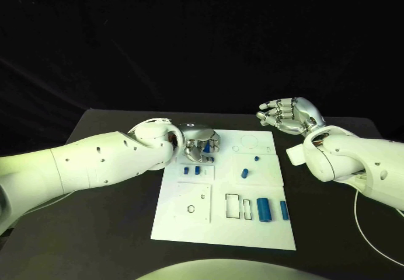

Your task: Assemble the parts on the task board

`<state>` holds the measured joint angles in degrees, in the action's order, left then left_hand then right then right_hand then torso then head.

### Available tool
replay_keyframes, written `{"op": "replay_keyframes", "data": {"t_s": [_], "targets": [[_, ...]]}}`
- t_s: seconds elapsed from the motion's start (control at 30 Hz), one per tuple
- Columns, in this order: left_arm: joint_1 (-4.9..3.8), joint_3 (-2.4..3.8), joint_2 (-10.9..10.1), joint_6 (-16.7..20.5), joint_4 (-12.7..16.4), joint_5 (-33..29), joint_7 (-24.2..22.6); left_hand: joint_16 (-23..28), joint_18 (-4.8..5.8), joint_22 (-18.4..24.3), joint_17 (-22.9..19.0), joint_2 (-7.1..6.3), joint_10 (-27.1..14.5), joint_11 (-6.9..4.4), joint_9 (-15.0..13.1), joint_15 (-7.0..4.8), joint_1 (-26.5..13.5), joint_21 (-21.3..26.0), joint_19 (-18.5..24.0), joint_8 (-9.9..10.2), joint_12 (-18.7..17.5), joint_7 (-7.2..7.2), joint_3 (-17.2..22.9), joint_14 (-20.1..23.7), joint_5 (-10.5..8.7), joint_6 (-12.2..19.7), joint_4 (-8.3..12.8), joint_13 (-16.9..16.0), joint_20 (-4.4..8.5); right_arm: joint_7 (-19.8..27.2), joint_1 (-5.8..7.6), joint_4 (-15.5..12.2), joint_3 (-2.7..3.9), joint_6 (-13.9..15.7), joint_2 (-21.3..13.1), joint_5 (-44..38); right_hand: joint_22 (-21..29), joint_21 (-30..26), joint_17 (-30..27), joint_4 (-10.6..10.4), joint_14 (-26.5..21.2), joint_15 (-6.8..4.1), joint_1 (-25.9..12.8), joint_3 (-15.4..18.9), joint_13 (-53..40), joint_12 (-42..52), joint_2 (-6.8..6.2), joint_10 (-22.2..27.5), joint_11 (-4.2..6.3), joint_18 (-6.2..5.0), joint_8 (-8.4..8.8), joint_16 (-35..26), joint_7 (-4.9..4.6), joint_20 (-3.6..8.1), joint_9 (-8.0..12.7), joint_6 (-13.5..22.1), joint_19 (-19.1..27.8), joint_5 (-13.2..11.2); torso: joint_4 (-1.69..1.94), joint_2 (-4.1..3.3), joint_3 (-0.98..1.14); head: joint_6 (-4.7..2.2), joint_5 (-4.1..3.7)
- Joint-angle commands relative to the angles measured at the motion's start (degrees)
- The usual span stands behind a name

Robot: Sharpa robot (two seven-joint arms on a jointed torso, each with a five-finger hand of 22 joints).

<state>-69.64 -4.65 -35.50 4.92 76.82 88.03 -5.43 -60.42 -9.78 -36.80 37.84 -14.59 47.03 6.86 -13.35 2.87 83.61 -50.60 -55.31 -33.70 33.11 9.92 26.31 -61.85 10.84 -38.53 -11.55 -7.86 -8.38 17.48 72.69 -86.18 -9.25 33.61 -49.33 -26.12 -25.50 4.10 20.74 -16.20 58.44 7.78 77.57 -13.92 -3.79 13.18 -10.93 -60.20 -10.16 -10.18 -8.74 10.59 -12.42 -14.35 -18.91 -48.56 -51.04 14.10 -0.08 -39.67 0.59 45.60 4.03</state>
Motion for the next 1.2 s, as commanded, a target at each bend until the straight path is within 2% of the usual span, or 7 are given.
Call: {"op": "replay_keyframes", "data": {"t_s": [0.03, 0.13, 0.37, 0.63, 1.07, 1.2], "targets": [[-0.08, -0.02, 0.74, -3.64, -0.66, 3.04, -0.21, -0.87, -0.69, -0.65, -0.07, 0.07, 0.42, 0.09, 0.31, 0.00, -0.37, -1.01, -0.51, 0.35, -0.24, 0.16, -0.59, -0.21, -0.20, -0.52, 0.05, 0.27, 0.00, 0.13, -0.03, -0.03, 0.01, -0.05, 0.10, -0.40, 0.05, -0.27, -0.08, 0.03, -0.35, 0.21, -0.35, 0.20, 0.09, 0.30, 0.00, 0.36, -0.10, -0.21, 0.31, -0.24, -1.64, -0.15, 0.07, 0.35, 0.06, -0.19, -0.11, 0.01, -0.03, 0.17, 0.08], [-0.09, -0.04, 1.07, -4.11, -0.91, 3.19, -0.06, -1.72, -0.69, -1.20, -0.04, 0.16, 0.57, 0.12, 0.56, 0.03, -0.36, -1.74, -0.59, 0.57, -0.27, 0.17, -0.82, -0.40, -0.19, -0.77, 0.00, 0.46, -0.02, 0.01, -0.03, -0.02, 0.01, -0.02, 0.11, -0.40, 0.09, -0.26, -0.09, 0.03, -0.37, 0.22, -0.34, 0.20, 0.09, 0.30, 0.08, 0.41, -0.11, -0.21, 0.32, -0.27, -1.65, -0.16, 0.09, 0.37, 0.08, -0.18, -0.15, 0.01, 0.00, 0.19, 0.12], [-0.09, -0.05, 1.83, -5.23, -1.42, 3.49, 0.46, -3.75, -0.45, -3.67, 0.02, 0.56, 0.99, 0.06, 0.99, -0.02, 0.05, -4.20, -1.34, 0.82, -0.29, -0.04, -0.89, -0.83, -0.11, -1.66, 0.07, 0.83, -0.02, -0.14, -0.03, -0.03, 0.01, 0.03, 0.14, -0.41, 0.09, -0.26, -0.09, 0.03, -0.37, 0.22, -0.34, 0.20, 0.09, 0.30, 0.08, 0.41, -0.11, -0.21, 0.32, -0.27, -1.65, -0.16, 0.09, 0.37, 0.08, -0.18, 0.06, 0.03, -0.01, 0.37, -0.13], [-0.08, -0.06, 2.67, -6.97, -2.22, 4.37, 1.03, -7.75, 0.20, -8.85, 2.64, 1.49, 1.89, -0.09, 1.49, -0.11, 1.35, -8.83, -3.07, 0.83, -0.43, -0.70, 0.75, -2.41, 0.13, -4.05, 0.88, 1.42, 0.04, -0.19, -0.02, 0.03, 0.01, -0.10, 0.18, -0.41, 0.14, -0.26, -0.11, 0.04, -0.37, 0.23, -0.32, 0.19, 0.09, 0.31, 0.21, 0.46, -0.12, -0.21, 0.32, -0.30, -1.66, -0.18, 0.09, 0.38, 0.09, -0.16, -0.01, 0.06, -0.01, 0.56, -0.14], [-0.03, -0.08, 3.44, -6.59, -3.10, 5.40, 3.16, -9.30, 0.47, -11.35, 2.68, 2.02, 2.24, 0.06, 2.04, -0.04, 1.88, -11.20, -3.51, 1.46, -0.92, -0.32, 2.80, -2.65, 0.12, -4.58, 1.70, 1.97, 0.04, -0.37, -0.03, 0.05, 0.01, -0.37, 0.19, -0.55, 0.20, -0.25, -0.12, 0.08, -0.37, 0.23, -0.25, 0.16, 0.08, 0.33, 0.34, 0.49, -0.12, -0.21, 0.31, -0.32, -1.66, -0.19, 0.10, 0.37, 0.10, -0.14, 0.02, 0.12, 0.02, 0.52, -0.20], [0.00, -0.10, 3.84, -6.79, -3.38, 5.47, 3.40, -9.79, 0.57, -12.07, 3.05, 2.16, 2.44, 0.04, 2.11, -0.03, 1.81, -11.82, -3.79, 1.51, -0.92, -0.30, 3.18, -2.96, 0.11, -4.76, 1.81, 2.05, 0.01, -0.44, -0.03, 0.05, 0.01, -0.53, 0.21, -0.63, 0.22, -0.25, -0.13, 0.11, -0.38, 0.24, -0.20, 0.14, 0.08, 0.33, 0.37, 0.51, -0.12, -0.21, 0.31, -0.33, -1.66, -0.19, 0.11, 0.37, 0.11, -0.14, -0.07, 0.04, 0.04, 0.60, -0.24]]}}
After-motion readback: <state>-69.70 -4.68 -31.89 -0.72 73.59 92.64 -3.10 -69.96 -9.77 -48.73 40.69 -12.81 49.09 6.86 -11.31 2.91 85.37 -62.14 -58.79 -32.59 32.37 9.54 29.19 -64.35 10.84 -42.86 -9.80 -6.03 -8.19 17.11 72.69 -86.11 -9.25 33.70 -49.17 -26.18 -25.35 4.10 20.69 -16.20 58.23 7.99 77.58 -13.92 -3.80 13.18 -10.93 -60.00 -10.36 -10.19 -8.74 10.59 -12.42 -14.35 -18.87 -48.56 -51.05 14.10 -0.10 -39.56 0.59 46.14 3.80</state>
